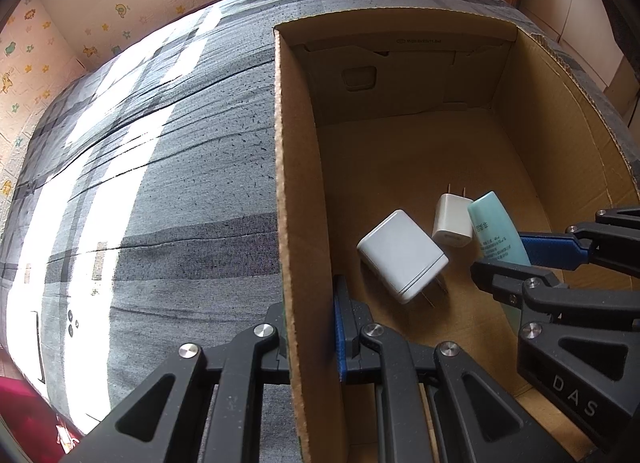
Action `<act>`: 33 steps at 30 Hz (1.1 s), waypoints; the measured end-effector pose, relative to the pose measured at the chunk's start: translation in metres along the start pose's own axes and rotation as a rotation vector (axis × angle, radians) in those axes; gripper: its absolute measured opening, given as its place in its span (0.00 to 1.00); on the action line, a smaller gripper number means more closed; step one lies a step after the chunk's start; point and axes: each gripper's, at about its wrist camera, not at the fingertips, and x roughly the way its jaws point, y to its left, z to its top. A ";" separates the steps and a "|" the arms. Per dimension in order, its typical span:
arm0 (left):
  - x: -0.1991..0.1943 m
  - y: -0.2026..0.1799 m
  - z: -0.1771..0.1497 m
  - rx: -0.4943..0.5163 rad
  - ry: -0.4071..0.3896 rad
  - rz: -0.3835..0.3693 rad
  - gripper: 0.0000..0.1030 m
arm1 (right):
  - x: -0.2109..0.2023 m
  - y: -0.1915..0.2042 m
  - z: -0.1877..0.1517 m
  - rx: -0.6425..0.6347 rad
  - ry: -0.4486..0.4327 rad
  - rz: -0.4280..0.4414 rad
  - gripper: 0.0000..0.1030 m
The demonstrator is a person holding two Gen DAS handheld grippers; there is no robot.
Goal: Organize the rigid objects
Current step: 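Open the right gripper to release the bottle in the box, then move the right gripper back to the blue key fob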
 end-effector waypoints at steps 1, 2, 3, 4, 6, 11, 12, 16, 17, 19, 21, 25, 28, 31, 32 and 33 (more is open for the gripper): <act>0.000 0.000 0.000 0.000 0.000 -0.001 0.13 | 0.000 -0.001 0.001 0.002 -0.004 0.002 0.27; 0.000 0.000 0.000 -0.001 0.001 -0.001 0.13 | -0.001 -0.003 0.001 0.009 -0.013 -0.001 0.29; 0.000 0.000 0.001 -0.002 0.001 -0.001 0.13 | -0.003 -0.003 0.001 0.015 -0.020 -0.005 0.34; 0.000 0.000 0.001 -0.001 0.001 0.000 0.13 | -0.003 -0.004 0.002 0.019 -0.022 -0.004 0.37; -0.001 0.000 0.001 -0.003 0.000 -0.001 0.13 | -0.005 -0.007 0.002 0.027 -0.029 -0.001 0.49; 0.000 0.001 0.000 -0.003 0.001 -0.001 0.13 | -0.015 -0.008 0.001 0.022 -0.053 -0.030 0.59; 0.000 0.000 0.001 -0.003 0.001 -0.001 0.13 | -0.017 -0.008 0.001 0.021 -0.058 -0.033 0.60; 0.000 0.001 0.000 -0.003 0.001 -0.002 0.13 | -0.026 -0.006 0.000 0.019 -0.082 -0.050 0.60; 0.000 0.001 0.000 -0.003 0.001 -0.001 0.13 | -0.028 -0.006 -0.002 0.020 -0.085 -0.052 0.60; 0.000 0.001 0.000 -0.002 0.001 -0.001 0.13 | -0.032 -0.005 -0.002 0.019 -0.094 -0.061 0.60; 0.000 0.002 0.001 -0.003 0.001 -0.002 0.13 | -0.038 0.000 -0.002 0.017 -0.104 -0.068 0.60; 0.001 0.002 0.001 -0.001 0.002 -0.001 0.13 | -0.048 -0.001 -0.005 0.026 -0.106 -0.073 0.62; 0.001 0.003 0.000 -0.002 0.001 -0.001 0.13 | -0.054 -0.002 -0.008 0.038 -0.113 -0.080 0.63; 0.002 0.002 0.000 0.000 0.001 0.002 0.13 | -0.060 -0.002 -0.009 0.036 -0.131 -0.079 0.71; 0.001 0.002 0.000 0.000 0.001 0.001 0.13 | -0.063 -0.003 -0.010 0.040 -0.136 -0.076 0.72; 0.001 0.002 0.000 0.000 0.001 0.001 0.13 | -0.067 -0.003 -0.011 0.042 -0.141 -0.071 0.72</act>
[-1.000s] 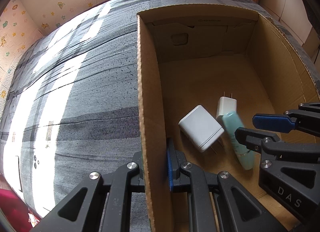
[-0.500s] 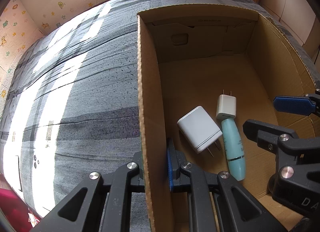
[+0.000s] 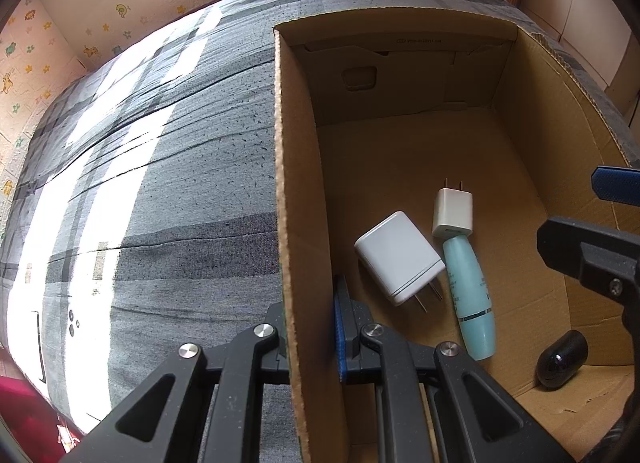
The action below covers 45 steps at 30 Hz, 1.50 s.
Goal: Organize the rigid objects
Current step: 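Move the right gripper back to the blue key fob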
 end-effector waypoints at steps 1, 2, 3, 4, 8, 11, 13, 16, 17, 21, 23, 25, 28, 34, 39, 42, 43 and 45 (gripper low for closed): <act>0.000 0.000 0.000 0.001 0.000 0.001 0.13 | -0.003 -0.001 0.000 0.001 -0.003 -0.001 0.72; 0.000 0.000 0.000 0.001 0.000 0.001 0.13 | -0.006 -0.002 -0.001 0.002 -0.008 -0.007 0.72; 0.000 -0.001 0.000 0.001 0.000 0.001 0.13 | -0.009 -0.003 -0.001 0.004 -0.016 -0.010 0.73; 0.000 -0.001 0.000 0.001 0.000 0.001 0.13 | -0.010 -0.003 -0.001 0.005 -0.021 -0.017 0.74; 0.000 -0.001 0.000 0.000 -0.001 0.001 0.13 | -0.020 -0.008 -0.002 0.011 -0.038 -0.026 0.80; 0.000 0.000 0.000 -0.002 -0.002 -0.003 0.13 | -0.028 -0.012 -0.003 0.009 -0.055 -0.038 0.89; 0.001 0.001 -0.001 0.000 -0.002 -0.002 0.13 | -0.033 -0.016 -0.003 0.020 -0.064 -0.030 0.94; 0.000 0.000 0.000 0.002 0.000 0.000 0.13 | -0.040 -0.023 -0.004 0.034 -0.079 -0.026 0.99; 0.000 0.000 0.000 0.002 0.000 0.001 0.13 | -0.043 -0.026 -0.004 0.038 -0.085 -0.031 1.00; 0.000 -0.001 0.000 0.004 0.000 0.004 0.13 | -0.050 -0.039 -0.005 0.057 -0.100 -0.044 1.00; 0.000 -0.001 0.000 0.003 0.001 0.003 0.13 | -0.052 -0.048 -0.007 0.068 -0.099 -0.051 1.00; 0.000 -0.001 0.000 0.002 0.002 0.001 0.13 | -0.054 -0.058 -0.009 0.088 -0.104 -0.052 1.00; 0.000 -0.001 0.000 0.005 0.001 0.006 0.13 | -0.057 -0.075 -0.014 0.123 -0.111 -0.055 1.00; 0.000 -0.003 0.000 0.004 0.001 0.006 0.13 | -0.056 -0.106 -0.028 0.179 -0.108 -0.085 1.00; 0.000 -0.003 -0.001 0.004 -0.003 0.005 0.13 | -0.053 -0.135 -0.041 0.240 -0.103 -0.097 1.00; 0.000 -0.002 -0.001 0.006 -0.003 0.005 0.13 | -0.047 -0.151 -0.050 0.261 -0.090 -0.122 1.00; 0.000 -0.001 -0.001 0.005 -0.002 0.003 0.13 | -0.045 -0.157 -0.053 0.269 -0.083 -0.126 1.00; 0.000 -0.001 -0.001 0.002 -0.002 0.000 0.13 | -0.039 -0.168 -0.058 0.287 -0.074 -0.136 1.00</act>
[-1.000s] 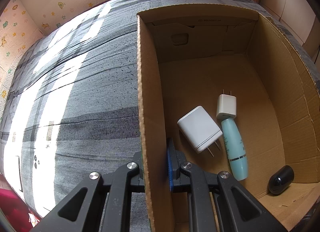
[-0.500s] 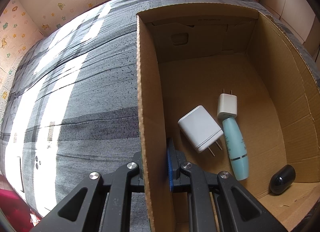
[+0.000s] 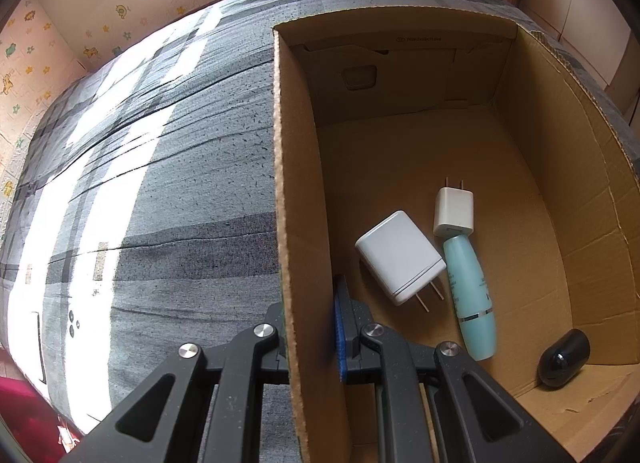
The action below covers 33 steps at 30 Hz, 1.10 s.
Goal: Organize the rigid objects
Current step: 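Move the right gripper back to the blue key fob, then grasp the blue key fob with the right gripper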
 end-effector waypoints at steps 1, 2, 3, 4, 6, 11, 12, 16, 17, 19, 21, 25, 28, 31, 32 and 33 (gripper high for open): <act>0.000 0.000 0.000 0.000 -0.001 0.000 0.13 | 0.004 -0.005 -0.001 0.006 0.003 -0.007 1.00; 0.000 0.000 -0.001 0.001 -0.003 -0.001 0.13 | 0.008 -0.010 -0.003 0.012 0.007 -0.013 1.00; 0.000 0.001 -0.001 0.001 -0.003 -0.001 0.13 | 0.012 -0.015 -0.005 0.018 0.012 -0.020 1.00; -0.001 0.001 -0.001 0.003 -0.003 0.000 0.13 | 0.017 -0.019 -0.008 0.022 0.018 -0.028 1.00; -0.001 0.002 -0.001 0.001 -0.003 -0.002 0.13 | 0.026 -0.026 -0.012 0.031 0.029 -0.034 1.00; -0.001 0.001 -0.001 0.002 -0.001 -0.001 0.13 | 0.047 -0.039 -0.022 0.046 0.054 -0.052 1.00; -0.001 0.001 -0.001 0.002 -0.001 0.000 0.13 | 0.051 -0.041 -0.023 0.047 0.059 -0.052 1.00; -0.001 -0.001 -0.001 0.003 -0.003 0.003 0.13 | 0.068 -0.045 -0.028 0.048 0.076 -0.066 1.00; -0.001 -0.001 -0.001 0.004 -0.004 0.004 0.13 | 0.072 -0.046 -0.029 0.043 0.078 -0.071 0.99; -0.001 -0.001 -0.002 0.001 -0.005 0.003 0.13 | 0.080 -0.046 -0.031 0.030 0.087 -0.080 0.99; -0.001 -0.001 -0.003 0.002 -0.006 0.002 0.13 | 0.088 -0.046 -0.033 0.027 0.103 -0.085 0.97; -0.002 -0.001 -0.002 0.003 -0.006 0.003 0.13 | 0.096 -0.047 -0.035 0.033 0.117 -0.083 0.85; -0.002 -0.003 -0.003 0.006 -0.009 0.007 0.13 | 0.098 -0.049 -0.036 0.044 0.124 -0.062 0.73; -0.002 -0.003 -0.004 0.003 -0.010 0.005 0.13 | 0.099 -0.050 -0.035 0.041 0.122 -0.052 0.61; -0.002 -0.003 -0.004 0.004 -0.010 0.006 0.13 | 0.100 -0.050 -0.034 0.038 0.121 -0.050 0.49; -0.002 -0.004 -0.004 0.006 -0.010 0.007 0.13 | 0.100 -0.050 -0.034 0.034 0.120 -0.045 0.38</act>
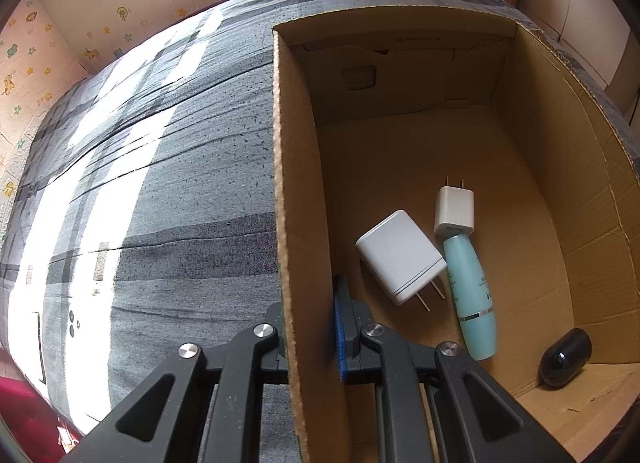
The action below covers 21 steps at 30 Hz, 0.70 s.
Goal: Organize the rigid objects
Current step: 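Grasp the blue key fob with the right gripper, then lift the keychain by its blue fob toward the box with the right gripper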
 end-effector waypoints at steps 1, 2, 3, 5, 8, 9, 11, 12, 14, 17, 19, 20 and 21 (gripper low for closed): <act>0.000 -0.001 0.000 0.001 0.000 0.001 0.13 | -0.001 0.001 0.000 -0.002 -0.006 0.003 0.31; 0.000 -0.001 -0.001 0.000 0.000 0.001 0.13 | -0.001 0.001 0.000 -0.006 -0.008 0.000 0.27; 0.000 -0.001 -0.001 0.000 0.000 0.000 0.13 | -0.002 0.001 0.000 -0.010 -0.011 0.001 0.27; 0.001 -0.002 -0.001 0.005 0.000 0.005 0.13 | -0.004 0.000 -0.001 -0.008 -0.016 0.005 0.27; 0.001 -0.002 -0.001 0.006 0.000 0.005 0.13 | -0.009 0.001 -0.004 -0.008 -0.019 0.009 0.27; 0.001 -0.002 -0.001 0.006 0.000 0.006 0.13 | -0.014 0.000 -0.009 -0.008 -0.022 0.011 0.27; 0.001 -0.003 -0.001 0.010 -0.001 0.011 0.13 | -0.021 0.001 -0.012 -0.011 -0.027 0.013 0.27; 0.001 -0.003 -0.002 0.012 -0.002 0.012 0.13 | -0.025 0.001 -0.014 -0.011 -0.033 0.015 0.27; 0.000 -0.003 -0.003 0.013 -0.003 0.012 0.13 | -0.034 0.001 -0.019 -0.016 -0.041 0.015 0.27; 0.000 -0.005 -0.003 0.016 -0.004 0.014 0.13 | -0.041 0.000 -0.021 -0.020 -0.055 0.020 0.27; 0.000 -0.006 -0.003 0.019 -0.005 0.020 0.13 | -0.048 0.002 -0.023 -0.024 -0.069 0.021 0.27; 0.001 -0.006 -0.003 0.018 -0.006 0.019 0.13 | -0.049 0.003 -0.022 -0.029 -0.075 0.018 0.27; 0.001 -0.006 -0.004 0.019 -0.005 0.019 0.13 | -0.053 0.004 -0.023 -0.032 -0.083 0.016 0.27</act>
